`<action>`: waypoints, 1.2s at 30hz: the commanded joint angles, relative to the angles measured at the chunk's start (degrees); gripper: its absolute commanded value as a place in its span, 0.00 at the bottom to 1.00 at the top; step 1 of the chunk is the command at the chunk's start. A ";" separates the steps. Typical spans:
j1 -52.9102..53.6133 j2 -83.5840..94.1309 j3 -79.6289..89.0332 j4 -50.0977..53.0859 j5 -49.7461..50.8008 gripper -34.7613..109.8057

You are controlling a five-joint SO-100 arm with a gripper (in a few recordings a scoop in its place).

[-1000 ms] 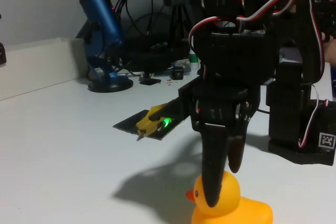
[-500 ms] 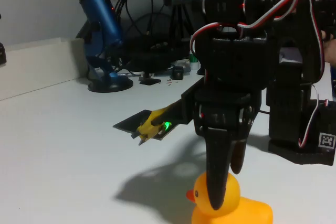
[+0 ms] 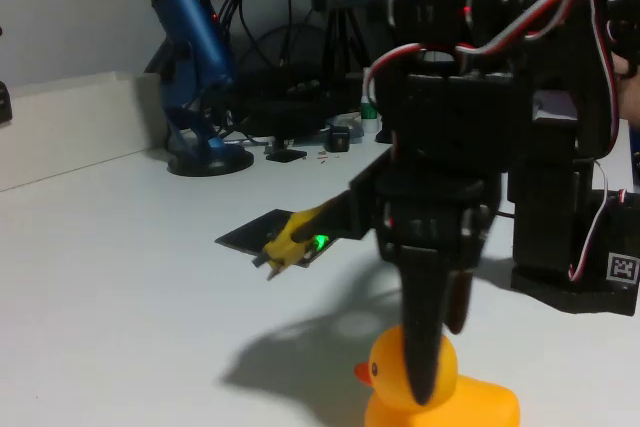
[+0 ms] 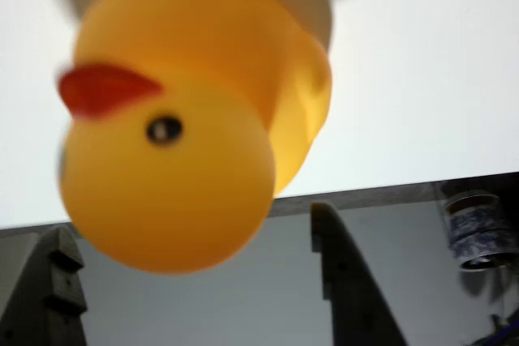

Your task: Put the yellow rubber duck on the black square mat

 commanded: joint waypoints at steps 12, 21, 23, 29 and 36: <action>-2.20 2.20 -0.18 -0.26 -1.23 0.47; 3.60 4.48 -0.26 -0.18 -1.23 0.47; 5.80 5.80 -0.18 -0.18 -1.23 0.47; 6.24 6.68 0.44 0.44 -1.23 0.47; 6.15 5.98 0.53 0.44 -1.23 0.47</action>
